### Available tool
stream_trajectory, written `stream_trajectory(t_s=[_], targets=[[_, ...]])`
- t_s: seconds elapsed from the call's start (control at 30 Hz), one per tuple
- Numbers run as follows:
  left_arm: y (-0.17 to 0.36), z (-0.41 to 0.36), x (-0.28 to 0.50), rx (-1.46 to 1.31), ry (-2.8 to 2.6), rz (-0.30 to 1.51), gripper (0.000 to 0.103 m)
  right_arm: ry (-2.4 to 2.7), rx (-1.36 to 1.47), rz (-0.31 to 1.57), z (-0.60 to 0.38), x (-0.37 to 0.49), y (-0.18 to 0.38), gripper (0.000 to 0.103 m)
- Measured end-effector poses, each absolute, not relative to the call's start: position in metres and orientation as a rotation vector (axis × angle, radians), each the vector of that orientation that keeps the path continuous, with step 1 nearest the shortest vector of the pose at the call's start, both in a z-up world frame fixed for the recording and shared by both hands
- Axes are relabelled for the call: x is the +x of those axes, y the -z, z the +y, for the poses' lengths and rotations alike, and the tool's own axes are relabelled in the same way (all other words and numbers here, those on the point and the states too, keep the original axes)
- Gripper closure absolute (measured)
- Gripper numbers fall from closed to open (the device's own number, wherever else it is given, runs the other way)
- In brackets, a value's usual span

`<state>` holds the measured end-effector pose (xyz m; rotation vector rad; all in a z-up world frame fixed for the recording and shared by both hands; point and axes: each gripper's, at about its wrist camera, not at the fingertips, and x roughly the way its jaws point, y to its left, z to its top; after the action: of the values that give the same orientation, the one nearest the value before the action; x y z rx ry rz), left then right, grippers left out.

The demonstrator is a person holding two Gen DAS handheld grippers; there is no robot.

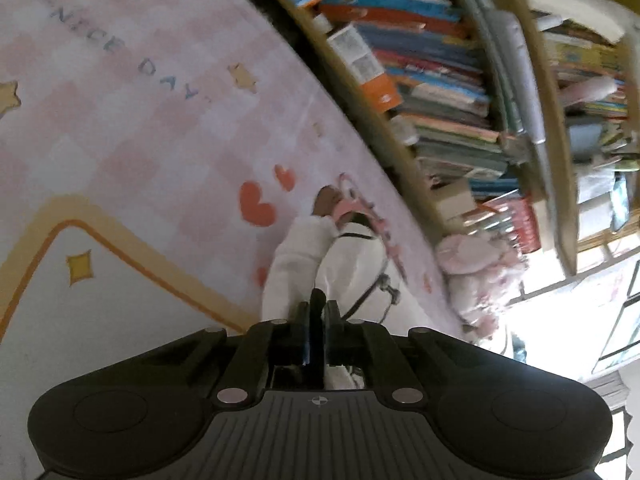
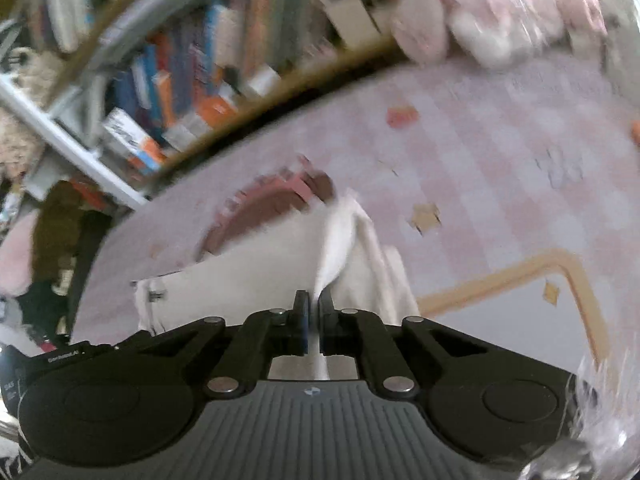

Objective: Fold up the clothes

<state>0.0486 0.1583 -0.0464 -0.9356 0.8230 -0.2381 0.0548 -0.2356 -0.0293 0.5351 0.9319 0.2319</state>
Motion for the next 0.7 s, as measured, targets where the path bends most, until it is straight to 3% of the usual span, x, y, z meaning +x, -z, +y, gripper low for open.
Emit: stream_trajectory(t_s=[0.23, 0.33, 0.43, 0.53, 0.6, 0.7], targets=[[0.045, 0.16, 0.048, -0.907, 0.254, 0.817, 0.093, -0.263, 0.531, 0.935, -0.237, 0.057, 0.036, 0.097], [0.037, 0.162, 0.044, -0.912, 0.271, 0.801, 0.09, -0.269, 0.513, 0.909, -0.24, 0.048, 0.026, 0.09], [0.03, 0.162, 0.038, -0.877, 0.269, 0.803, 0.089, -0.271, 0.501, 0.883, -0.245, 0.039, 0.016, 0.067], [0.03, 0.16, 0.034, -0.874, 0.264, 0.815, 0.089, -0.261, 0.48, 0.866, -0.251, 0.032, 0.011, 0.059], [0.032, 0.157, 0.034, -0.873, 0.264, 0.823, 0.089, -0.251, 0.466, 0.86, -0.254, 0.028, 0.01, 0.043], [0.029, 0.151, 0.033, -0.862, 0.272, 0.804, 0.099, -0.231, 0.475, 0.872, -0.259, 0.029, 0.014, 0.034]])
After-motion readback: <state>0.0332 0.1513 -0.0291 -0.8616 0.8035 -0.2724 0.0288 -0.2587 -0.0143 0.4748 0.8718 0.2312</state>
